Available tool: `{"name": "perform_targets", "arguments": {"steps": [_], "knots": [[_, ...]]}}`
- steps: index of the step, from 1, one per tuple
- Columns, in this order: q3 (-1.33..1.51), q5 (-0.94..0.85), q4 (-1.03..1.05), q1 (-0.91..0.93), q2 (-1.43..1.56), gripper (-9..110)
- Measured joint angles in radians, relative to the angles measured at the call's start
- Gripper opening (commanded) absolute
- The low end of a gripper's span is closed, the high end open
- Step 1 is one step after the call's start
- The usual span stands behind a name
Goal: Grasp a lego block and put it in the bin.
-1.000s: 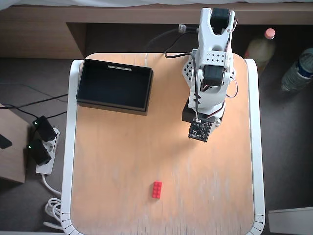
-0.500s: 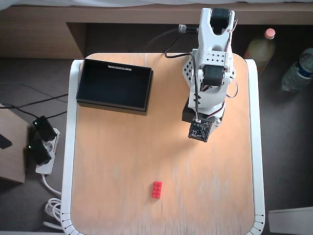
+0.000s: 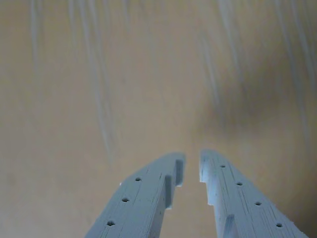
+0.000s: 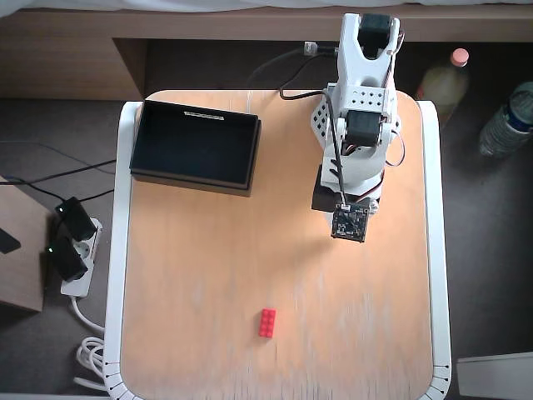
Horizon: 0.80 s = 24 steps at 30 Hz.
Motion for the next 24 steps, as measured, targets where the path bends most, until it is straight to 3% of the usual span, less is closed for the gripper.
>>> {"name": "perform_targets", "arguments": {"steps": [11,24], "knots": [[-0.017,0.098,-0.032,0.031,-0.017,0],[-0.370,0.149,-0.032,0.114,-0.443,0]]}}
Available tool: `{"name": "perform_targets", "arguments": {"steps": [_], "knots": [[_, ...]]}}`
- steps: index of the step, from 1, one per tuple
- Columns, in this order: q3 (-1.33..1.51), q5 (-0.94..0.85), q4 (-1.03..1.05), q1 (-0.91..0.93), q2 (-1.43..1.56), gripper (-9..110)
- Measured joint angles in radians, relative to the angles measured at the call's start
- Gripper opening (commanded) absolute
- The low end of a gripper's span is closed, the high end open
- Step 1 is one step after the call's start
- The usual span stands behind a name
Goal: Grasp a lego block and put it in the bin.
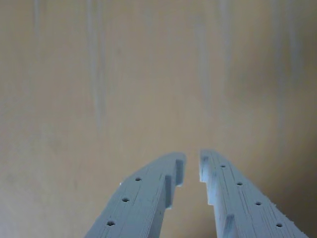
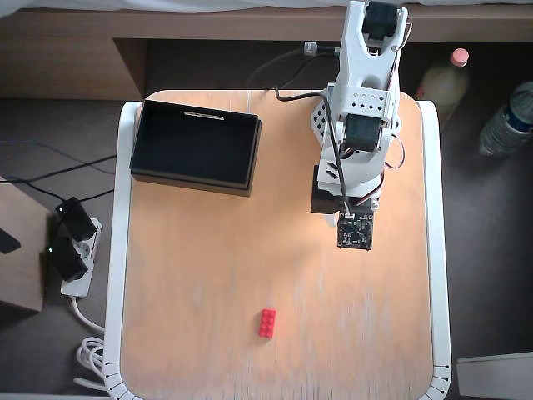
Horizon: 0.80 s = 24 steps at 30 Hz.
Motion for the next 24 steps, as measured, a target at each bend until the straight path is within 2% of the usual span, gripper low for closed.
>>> {"name": "perform_targets", "arguments": {"steps": [10,18,24], "knots": [[-0.341,0.067,-0.048,0.112,-0.354,0],[-0.437,0.135,-0.199,0.204,-0.586,0],[-0.594,0.137,-0.229,0.242,-0.767,0]]}}
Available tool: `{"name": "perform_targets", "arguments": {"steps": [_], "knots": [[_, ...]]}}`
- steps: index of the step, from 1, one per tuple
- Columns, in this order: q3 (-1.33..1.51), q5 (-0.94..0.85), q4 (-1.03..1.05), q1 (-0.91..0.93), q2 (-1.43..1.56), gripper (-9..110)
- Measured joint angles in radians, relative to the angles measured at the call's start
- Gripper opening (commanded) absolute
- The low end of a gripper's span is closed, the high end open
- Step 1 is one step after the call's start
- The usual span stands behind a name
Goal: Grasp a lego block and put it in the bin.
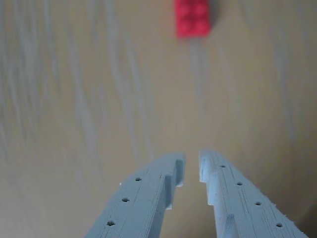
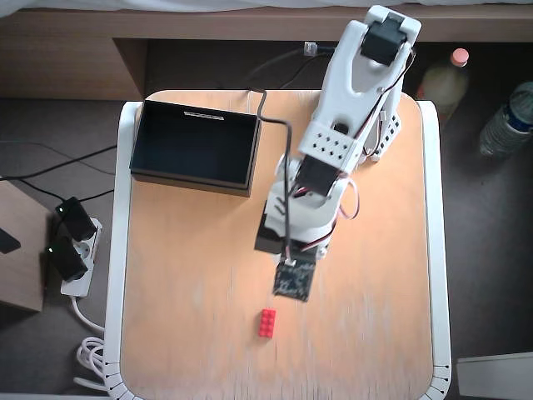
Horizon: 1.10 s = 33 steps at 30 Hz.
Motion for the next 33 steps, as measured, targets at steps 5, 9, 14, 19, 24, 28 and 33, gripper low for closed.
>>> {"name": "perform_targets", "arguments": {"steps": [5,9,14,19,24,28,33], "knots": [[-0.135,0.000,-0.002,0.018,-0.147,0],[-0.227,0.008,-0.002,0.020,-0.270,0],[-0.302,0.057,-0.002,0.021,-0.391,0],[-0.370,0.106,-0.002,0.031,-0.471,0],[-0.482,0.104,-0.002,0.032,-0.557,1],[-0.520,0.104,-0.002,0.032,-0.607,5],[-0.529,0.069,-0.002,0.028,-0.643,12]]}}
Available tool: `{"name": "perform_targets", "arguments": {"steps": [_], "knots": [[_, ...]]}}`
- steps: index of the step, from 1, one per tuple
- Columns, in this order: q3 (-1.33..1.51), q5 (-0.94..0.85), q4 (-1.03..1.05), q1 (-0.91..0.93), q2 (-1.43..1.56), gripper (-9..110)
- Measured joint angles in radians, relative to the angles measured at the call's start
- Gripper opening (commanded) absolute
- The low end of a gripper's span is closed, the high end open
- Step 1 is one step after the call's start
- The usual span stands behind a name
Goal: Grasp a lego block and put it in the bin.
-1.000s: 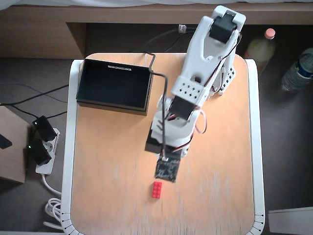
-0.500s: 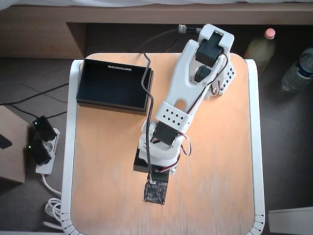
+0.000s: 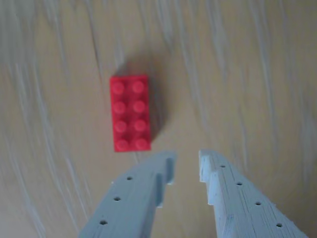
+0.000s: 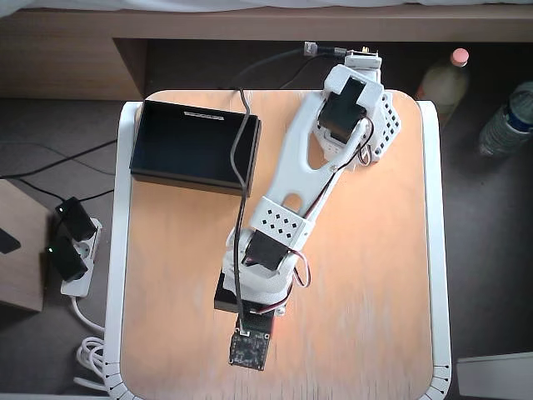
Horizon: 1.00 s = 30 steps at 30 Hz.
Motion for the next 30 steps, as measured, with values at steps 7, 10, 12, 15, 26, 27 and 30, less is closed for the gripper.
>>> {"name": "perform_targets", "arguments": {"steps": [7,10,12,15,26,27,30], "knots": [[-0.044,-0.064,0.000,-0.021,-0.048,19],[-0.058,-0.078,0.000,-0.023,-0.069,22],[-0.063,-0.081,0.000,-0.023,-0.083,22],[-0.067,-0.081,0.000,-0.031,-0.103,22],[-0.072,-0.097,-0.060,-0.064,-0.193,22],[-0.072,-0.097,-0.064,-0.064,-0.201,22],[-0.072,-0.097,-0.084,-0.064,-0.222,22]]}}
